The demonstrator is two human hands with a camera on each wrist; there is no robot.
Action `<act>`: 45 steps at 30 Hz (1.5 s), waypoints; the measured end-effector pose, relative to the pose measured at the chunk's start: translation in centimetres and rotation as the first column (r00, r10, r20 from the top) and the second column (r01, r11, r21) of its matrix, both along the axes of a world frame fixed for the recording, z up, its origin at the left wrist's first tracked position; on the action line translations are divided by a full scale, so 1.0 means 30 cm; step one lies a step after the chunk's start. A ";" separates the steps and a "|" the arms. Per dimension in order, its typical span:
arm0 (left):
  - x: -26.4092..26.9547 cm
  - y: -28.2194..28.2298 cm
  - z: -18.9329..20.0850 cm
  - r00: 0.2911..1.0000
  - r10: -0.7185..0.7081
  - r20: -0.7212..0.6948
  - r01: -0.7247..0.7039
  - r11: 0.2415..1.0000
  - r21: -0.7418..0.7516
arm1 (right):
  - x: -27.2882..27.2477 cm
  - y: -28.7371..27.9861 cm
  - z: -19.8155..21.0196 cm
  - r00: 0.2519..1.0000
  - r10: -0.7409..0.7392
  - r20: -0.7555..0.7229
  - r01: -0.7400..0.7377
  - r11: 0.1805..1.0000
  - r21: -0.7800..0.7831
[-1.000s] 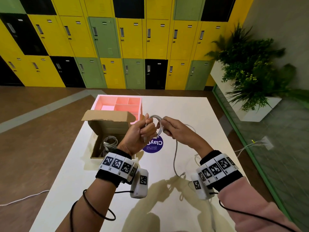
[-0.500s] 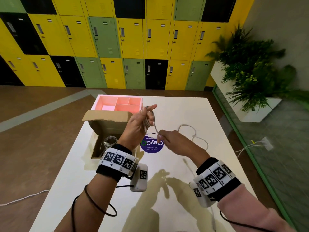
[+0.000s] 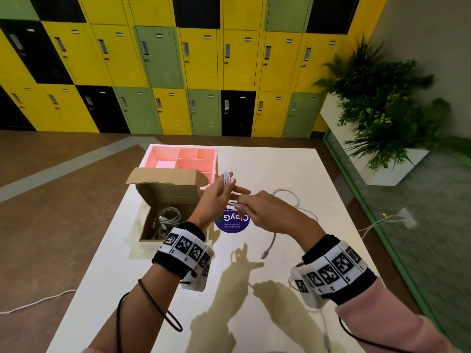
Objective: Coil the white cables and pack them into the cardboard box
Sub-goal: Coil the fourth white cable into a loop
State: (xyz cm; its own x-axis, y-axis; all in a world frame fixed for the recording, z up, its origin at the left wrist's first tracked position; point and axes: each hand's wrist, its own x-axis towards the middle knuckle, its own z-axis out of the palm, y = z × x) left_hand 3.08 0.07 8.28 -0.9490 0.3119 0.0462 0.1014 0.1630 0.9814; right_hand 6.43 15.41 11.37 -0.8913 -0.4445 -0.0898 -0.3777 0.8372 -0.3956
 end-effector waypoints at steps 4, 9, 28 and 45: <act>0.016 -0.003 0.001 0.998 -0.019 -0.053 0.009 0.984 -0.180 | -0.003 0.013 -0.002 0.999 -0.023 -0.034 0.022 1.000 -0.017; 0.012 -0.016 -0.008 0.977 -0.213 -0.026 0.193 0.924 -0.331 | 0.001 0.035 0.024 0.991 -0.048 -0.127 0.035 0.994 -0.101; 0.066 -0.006 0.040 0.812 -0.471 0.344 0.326 0.856 0.401 | -0.006 0.109 0.040 0.984 -0.152 -0.091 0.084 0.852 -0.516; 0.059 0.006 0.013 0.734 -0.526 0.429 0.131 0.730 0.671 | 0.035 0.070 -0.045 0.990 -0.138 0.041 0.140 0.850 -0.507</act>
State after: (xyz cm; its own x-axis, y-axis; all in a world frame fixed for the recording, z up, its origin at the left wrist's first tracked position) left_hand 4.84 0.25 8.69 -0.6866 0.7068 -0.1701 -0.5579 -0.3623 0.7466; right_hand 7.47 17.51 10.01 -0.9473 -0.3005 0.1113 -0.2704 0.5632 -0.7808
